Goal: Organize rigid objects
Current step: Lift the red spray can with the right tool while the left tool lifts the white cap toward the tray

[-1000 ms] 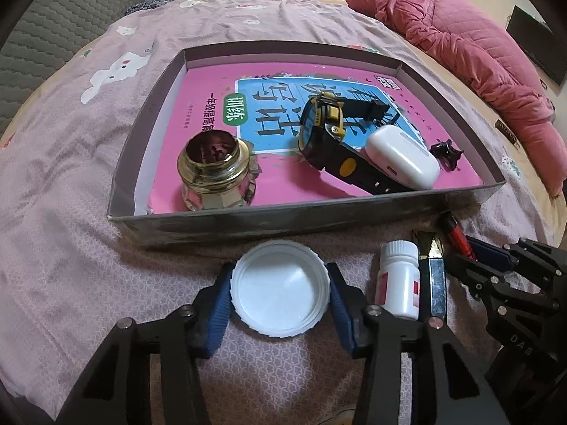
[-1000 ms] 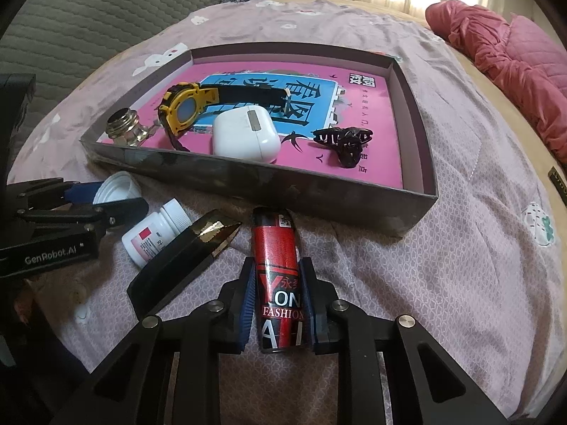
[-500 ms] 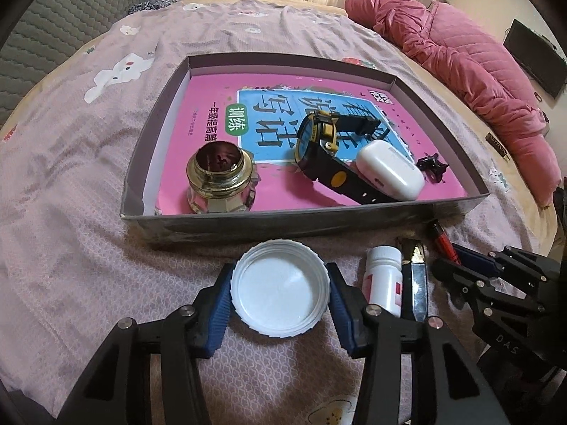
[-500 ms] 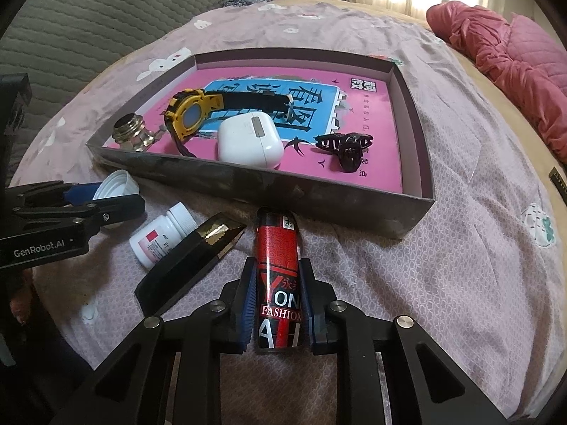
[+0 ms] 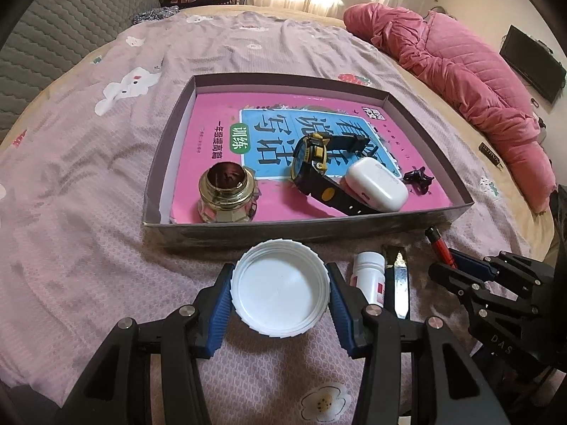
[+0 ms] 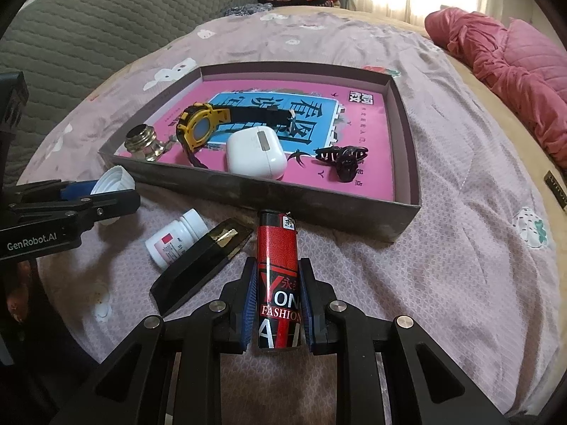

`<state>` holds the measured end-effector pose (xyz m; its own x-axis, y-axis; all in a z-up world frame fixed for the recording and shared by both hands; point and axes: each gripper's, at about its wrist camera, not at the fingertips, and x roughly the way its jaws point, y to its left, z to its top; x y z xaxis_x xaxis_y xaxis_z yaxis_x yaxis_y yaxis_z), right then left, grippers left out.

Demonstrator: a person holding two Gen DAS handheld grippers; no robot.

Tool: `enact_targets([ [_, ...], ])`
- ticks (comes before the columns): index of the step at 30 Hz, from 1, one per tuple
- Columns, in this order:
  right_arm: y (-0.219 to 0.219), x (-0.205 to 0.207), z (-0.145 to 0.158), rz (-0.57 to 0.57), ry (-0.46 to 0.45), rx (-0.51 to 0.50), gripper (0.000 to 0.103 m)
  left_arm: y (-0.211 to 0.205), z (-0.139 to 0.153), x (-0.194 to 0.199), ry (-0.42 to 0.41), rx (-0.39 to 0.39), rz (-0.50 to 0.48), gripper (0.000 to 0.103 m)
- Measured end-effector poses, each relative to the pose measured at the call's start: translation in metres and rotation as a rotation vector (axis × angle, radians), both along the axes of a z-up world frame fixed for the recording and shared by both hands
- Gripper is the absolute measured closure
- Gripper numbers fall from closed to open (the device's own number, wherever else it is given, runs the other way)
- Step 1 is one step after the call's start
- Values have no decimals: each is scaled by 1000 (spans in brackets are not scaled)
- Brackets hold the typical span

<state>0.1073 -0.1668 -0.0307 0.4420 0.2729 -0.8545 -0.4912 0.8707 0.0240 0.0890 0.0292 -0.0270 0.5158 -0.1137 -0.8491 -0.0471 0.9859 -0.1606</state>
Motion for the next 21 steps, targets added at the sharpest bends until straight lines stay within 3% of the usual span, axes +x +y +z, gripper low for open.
enact_targets([
  [21, -7, -10, 23, -21, -37, 53, 80, -3, 27, -14, -60, -16, 8, 53],
])
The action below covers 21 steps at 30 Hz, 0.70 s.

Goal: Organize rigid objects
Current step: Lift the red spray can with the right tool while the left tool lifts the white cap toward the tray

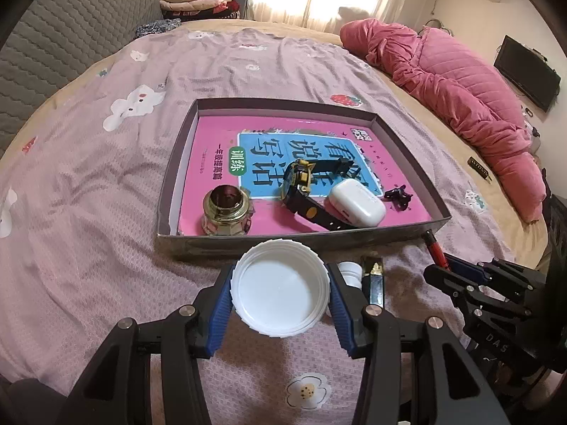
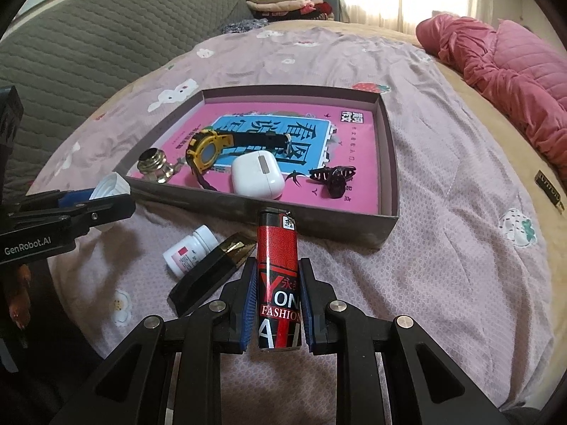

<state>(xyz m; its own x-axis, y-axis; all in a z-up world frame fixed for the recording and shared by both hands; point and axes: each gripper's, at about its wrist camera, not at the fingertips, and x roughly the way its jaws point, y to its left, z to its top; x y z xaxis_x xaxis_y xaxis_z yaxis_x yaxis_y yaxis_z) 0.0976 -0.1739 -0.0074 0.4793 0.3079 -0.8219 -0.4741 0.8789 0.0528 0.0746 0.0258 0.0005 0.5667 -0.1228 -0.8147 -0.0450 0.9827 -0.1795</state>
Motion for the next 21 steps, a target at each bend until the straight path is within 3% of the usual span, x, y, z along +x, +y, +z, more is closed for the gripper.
enact_targets([
  [21, -7, 8, 19, -35, -23, 51, 80, -21, 24, 10, -48, -20, -52, 53],
])
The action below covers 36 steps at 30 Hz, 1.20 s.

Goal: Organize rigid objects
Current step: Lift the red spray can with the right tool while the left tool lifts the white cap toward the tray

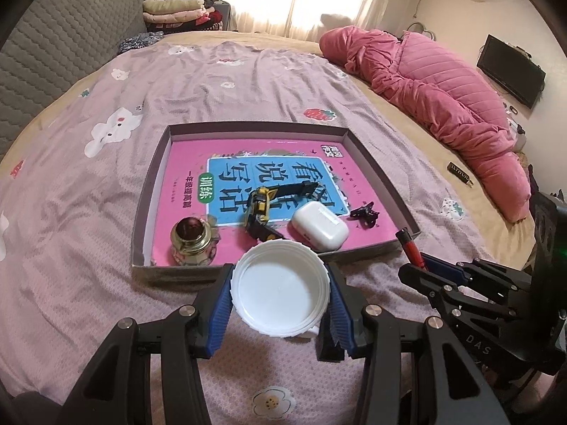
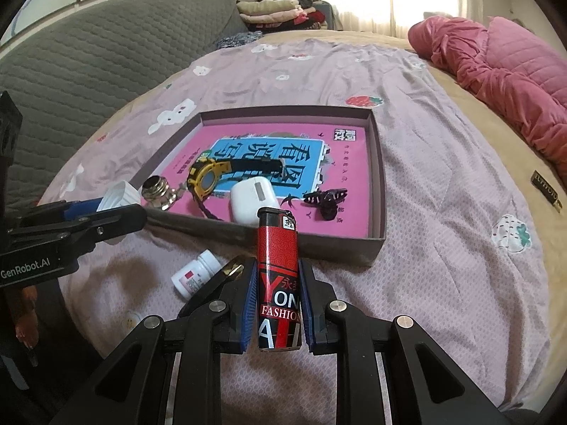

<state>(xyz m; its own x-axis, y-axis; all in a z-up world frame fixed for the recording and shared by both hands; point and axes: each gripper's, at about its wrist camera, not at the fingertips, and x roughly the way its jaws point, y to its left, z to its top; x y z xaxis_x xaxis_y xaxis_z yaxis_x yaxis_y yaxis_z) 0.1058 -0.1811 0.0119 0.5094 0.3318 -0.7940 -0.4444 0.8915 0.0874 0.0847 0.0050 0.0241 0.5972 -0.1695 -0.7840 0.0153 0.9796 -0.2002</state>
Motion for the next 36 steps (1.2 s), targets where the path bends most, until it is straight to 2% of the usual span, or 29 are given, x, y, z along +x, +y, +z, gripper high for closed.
enact_targets([
  [17, -3, 27, 23, -37, -48, 28, 81, -11, 15, 31, -34, -22, -12, 53],
  [36, -6, 59, 37, -68, -81, 49, 81, -15, 18, 60, -44, -22, -13, 53],
])
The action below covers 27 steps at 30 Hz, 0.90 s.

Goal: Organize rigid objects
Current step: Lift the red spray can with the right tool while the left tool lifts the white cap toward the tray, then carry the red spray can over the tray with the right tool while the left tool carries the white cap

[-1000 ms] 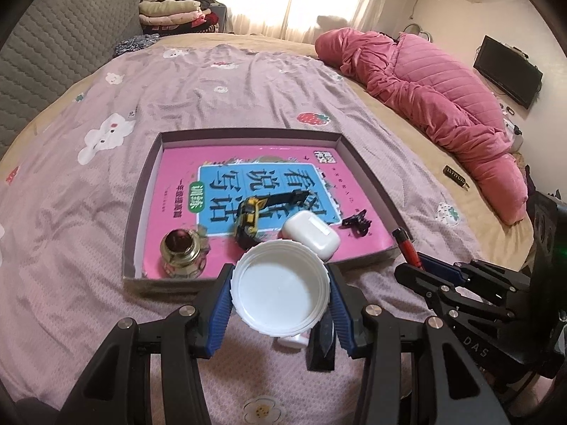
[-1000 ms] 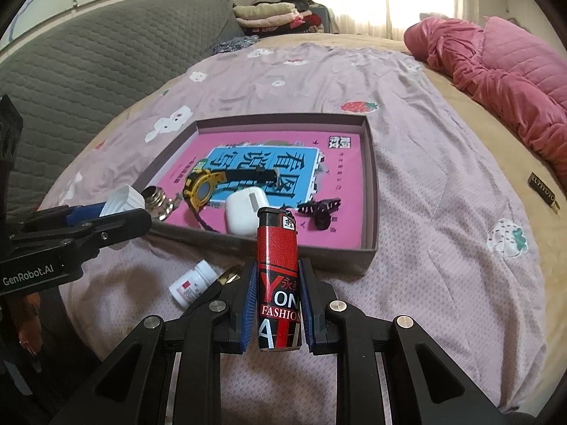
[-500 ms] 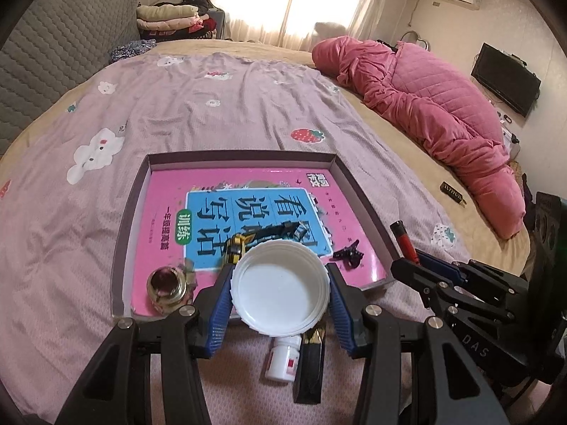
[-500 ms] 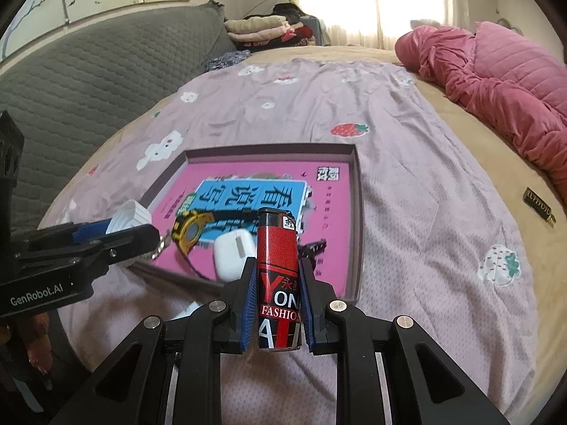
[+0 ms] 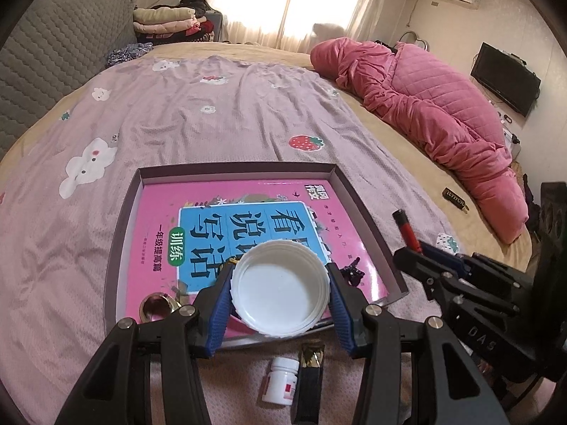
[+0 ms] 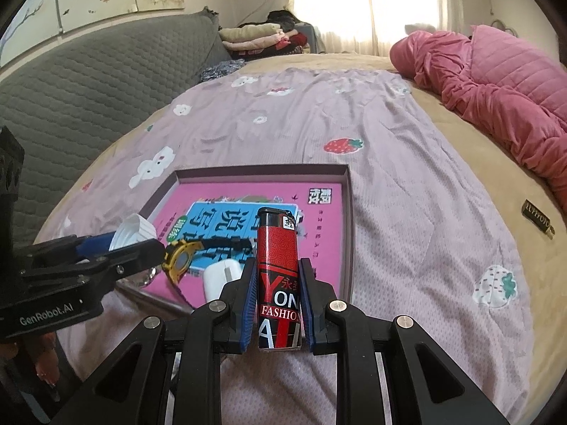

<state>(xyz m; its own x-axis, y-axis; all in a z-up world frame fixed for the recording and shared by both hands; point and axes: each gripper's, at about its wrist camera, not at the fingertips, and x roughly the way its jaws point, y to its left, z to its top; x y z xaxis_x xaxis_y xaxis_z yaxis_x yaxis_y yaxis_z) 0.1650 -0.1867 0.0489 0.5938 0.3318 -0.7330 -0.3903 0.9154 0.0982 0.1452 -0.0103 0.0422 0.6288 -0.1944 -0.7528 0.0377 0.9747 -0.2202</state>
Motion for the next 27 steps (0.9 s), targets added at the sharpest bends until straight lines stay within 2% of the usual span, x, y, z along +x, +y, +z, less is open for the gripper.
enact_targets([
  [13, 10, 20, 5, 9, -18, 3, 81, 9, -5, 14, 13, -7, 24, 53],
  [27, 22, 32, -12, 31, 6, -12, 80, 10, -20, 28, 43, -4, 23, 53],
])
